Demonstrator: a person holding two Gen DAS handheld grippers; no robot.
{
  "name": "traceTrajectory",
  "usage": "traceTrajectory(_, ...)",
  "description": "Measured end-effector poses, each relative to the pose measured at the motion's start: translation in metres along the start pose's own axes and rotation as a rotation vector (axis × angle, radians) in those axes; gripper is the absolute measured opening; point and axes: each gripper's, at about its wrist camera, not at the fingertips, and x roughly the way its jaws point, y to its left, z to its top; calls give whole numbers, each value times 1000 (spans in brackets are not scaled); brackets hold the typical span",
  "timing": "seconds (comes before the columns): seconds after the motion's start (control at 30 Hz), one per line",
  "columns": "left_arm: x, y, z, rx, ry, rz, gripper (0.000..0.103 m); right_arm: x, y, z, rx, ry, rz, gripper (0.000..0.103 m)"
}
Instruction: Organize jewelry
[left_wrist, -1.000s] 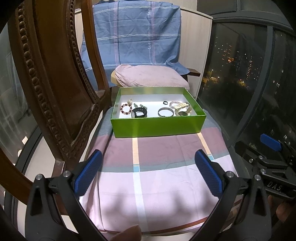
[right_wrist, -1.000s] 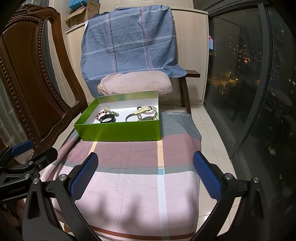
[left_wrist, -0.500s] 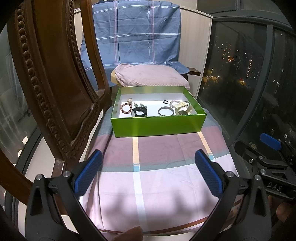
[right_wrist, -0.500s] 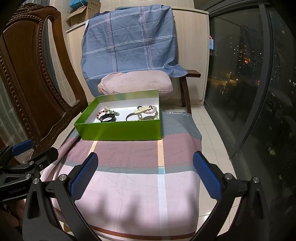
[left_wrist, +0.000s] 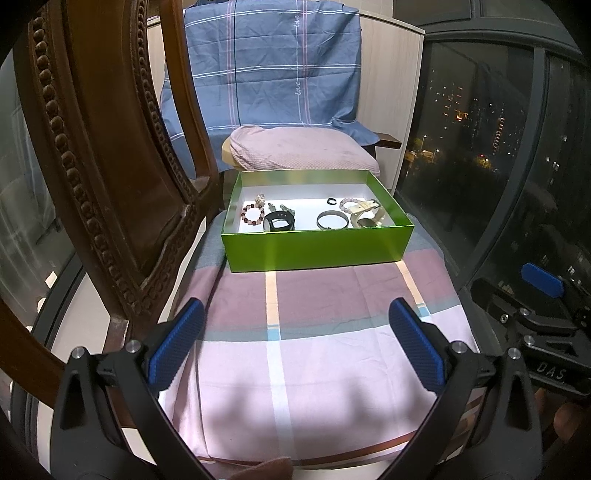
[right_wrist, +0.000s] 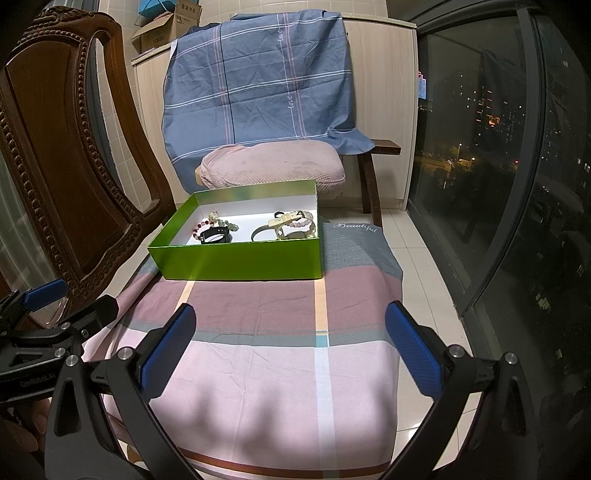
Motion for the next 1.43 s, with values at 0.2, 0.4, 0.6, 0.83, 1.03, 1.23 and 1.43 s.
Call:
traceTrajectory(0.2, 0, 0, -1, 3, 0, 0, 99, 0, 0, 0, -2, 0, 0, 100)
traceTrajectory(0.4, 0, 1, 0, 2, -2, 0, 99, -1, 0, 1, -4, 0, 0, 100)
traceTrajectory(0.6, -1, -1, 0, 9, -6, 4, 99, -1, 0, 0, -5, 1, 1, 100)
traceTrajectory(0.83, -1, -1, 1, 9, -5, 7, 99, -1, 1, 0, -4, 1, 1, 100)
traceTrajectory(1.03, 0, -1, 1, 12, -6, 9, 99, -1, 1, 1, -6, 1, 1, 100)
traceTrajectory(1.23, 2, -1, 0, 18, 3, 14, 99, -1, 1, 0, -4, 0, 0, 100)
traceTrajectory(1.43, 2, -1, 0, 20, 5, 27, 99, -1, 1, 0, -4, 0, 0, 100)
